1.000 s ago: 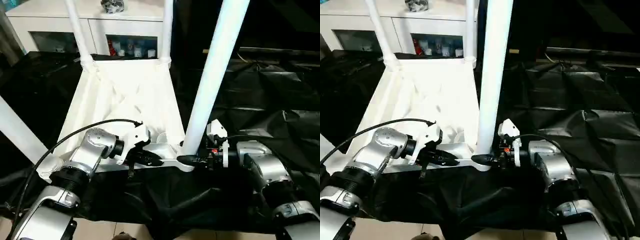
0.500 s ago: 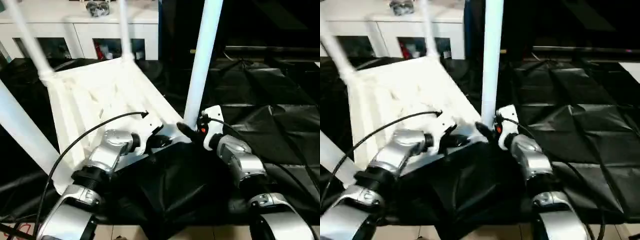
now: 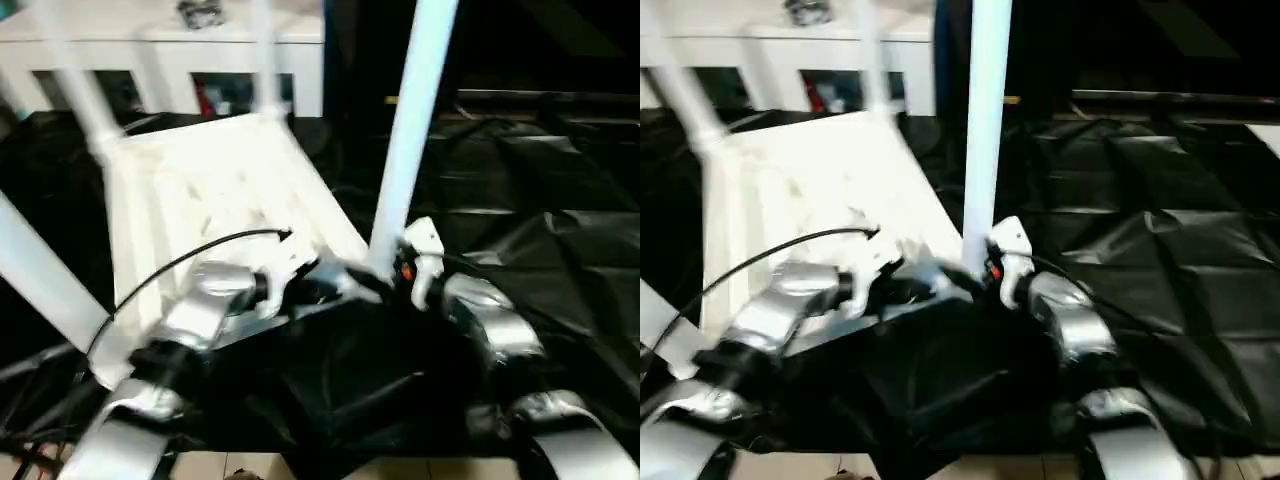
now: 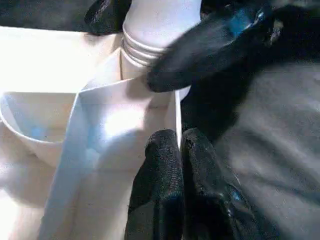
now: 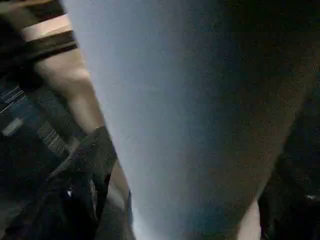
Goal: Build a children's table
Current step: Rotate leg to tighten
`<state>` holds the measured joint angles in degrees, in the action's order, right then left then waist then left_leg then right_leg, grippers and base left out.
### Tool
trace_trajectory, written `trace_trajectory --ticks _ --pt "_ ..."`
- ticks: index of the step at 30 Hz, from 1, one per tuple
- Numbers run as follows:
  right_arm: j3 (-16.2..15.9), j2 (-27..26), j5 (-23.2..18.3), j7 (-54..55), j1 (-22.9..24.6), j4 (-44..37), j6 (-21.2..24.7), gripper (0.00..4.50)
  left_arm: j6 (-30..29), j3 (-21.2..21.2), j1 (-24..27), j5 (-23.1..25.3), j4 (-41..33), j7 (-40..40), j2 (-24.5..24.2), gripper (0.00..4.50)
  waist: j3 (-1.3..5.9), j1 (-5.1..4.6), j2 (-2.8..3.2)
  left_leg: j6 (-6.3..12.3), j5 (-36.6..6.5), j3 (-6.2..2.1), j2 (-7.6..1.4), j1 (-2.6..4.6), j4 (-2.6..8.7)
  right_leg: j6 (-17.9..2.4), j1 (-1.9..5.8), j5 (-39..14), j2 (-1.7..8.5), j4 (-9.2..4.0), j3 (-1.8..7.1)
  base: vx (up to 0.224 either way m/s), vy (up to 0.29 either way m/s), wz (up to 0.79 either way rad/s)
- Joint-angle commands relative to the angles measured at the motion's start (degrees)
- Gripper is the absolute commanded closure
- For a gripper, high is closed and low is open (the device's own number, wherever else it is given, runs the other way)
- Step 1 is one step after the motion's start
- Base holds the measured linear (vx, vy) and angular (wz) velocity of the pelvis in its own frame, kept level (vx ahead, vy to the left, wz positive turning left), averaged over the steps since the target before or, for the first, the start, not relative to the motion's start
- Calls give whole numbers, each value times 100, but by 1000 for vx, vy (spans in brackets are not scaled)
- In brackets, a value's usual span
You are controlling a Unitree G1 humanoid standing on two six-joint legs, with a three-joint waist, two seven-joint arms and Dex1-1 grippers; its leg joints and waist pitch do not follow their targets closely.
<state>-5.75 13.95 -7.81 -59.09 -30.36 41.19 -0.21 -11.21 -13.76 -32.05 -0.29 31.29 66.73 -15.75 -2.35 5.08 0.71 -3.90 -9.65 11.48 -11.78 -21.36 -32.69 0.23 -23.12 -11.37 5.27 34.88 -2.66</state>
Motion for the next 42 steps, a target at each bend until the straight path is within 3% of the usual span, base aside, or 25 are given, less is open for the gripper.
trace_trajectory --ticks 1,6,9,18,24,29,31,32,40,41,42 --pt "-315 53 -30 -625 82 -136 147 73 191 -221 -64 -261 -250 485 112 450 329 8 -63 491 -1196 -31 -169 99 315 -1436 247 -652 232 -390 173 0 0 0" --pt "-483 391 -150 -1440 157 -299 392 73 263 -226 -162 -232 -54 864 -101 450 316 50 -70 391 -1286 -38 -169 96 329 -1407 249 -875 245 -398 180 0 0 0" --pt "-510 464 -227 -1710 194 -430 583 98 295 -221 -236 -242 58 969 -163 450 316 64 -81 358 -1241 -46 -164 81 333 -1406 259 -827 250 -388 178 0 0 0" --pt "-596 509 -319 -1951 304 -706 846 172 293 -244 -255 -266 106 1178 -192 450 333 113 -86 388 -1042 -41 -159 84 310 -1474 268 -533 244 -354 174 0 0 0" --pt "-588 485 -319 -1884 409 -806 914 178 283 -249 -211 -254 108 1165 -195 450 330 120 -95 354 -1106 -42 -159 88 313 -1447 268 -654 253 -365 175 0 0 0" --pt "-401 255 -276 -1163 506 -770 903 178 244 -59 -271 -214 211 516 32 450 313 122 -98 288 -1179 -45 -166 92 329 -1391 251 -832 259 -384 181 0 0 0" --pt "-191 18 -228 -431 498 -607 941 178 198 35 -311 -156 235 82 194 450 295 82 -102 178 -1339 -58 -155 94 354 -1301 249 -1177 274 -424 185 0 0 0" --pt "-96 -84 -221 -132 479 -522 931 179 146 57 -314 -125 218 -99 261 450 284 51 -107 65 -1523 -72 -146 114 372 -1180 237 -1598 291 -467 189 0 0 0" --pt "337 -718 135 2263 129 330 819 180 -276 154 -273 99 46 -1466 860 450 278 -153 -82 9 -1618 -91 -117 93 382 -1028 214 -1868 262 -524 185 0 0 0" --pt "344 -740 147 2312 122 349 810 125 -290 156 -268 100 38 -1498 881 450 282 -160 -81 13 -1625 -96 -118 97 381 -1036 215 -1855 264 -521 181 0 0 0" --pt "370 -811 116 2324 127 355 789 112 -320 144 -242 100 -4 -1545 928 450 288 -177 -94 51 -1582 -93 -105 75 376 -1029 233 -1789 252 -515 179 0 0 0"
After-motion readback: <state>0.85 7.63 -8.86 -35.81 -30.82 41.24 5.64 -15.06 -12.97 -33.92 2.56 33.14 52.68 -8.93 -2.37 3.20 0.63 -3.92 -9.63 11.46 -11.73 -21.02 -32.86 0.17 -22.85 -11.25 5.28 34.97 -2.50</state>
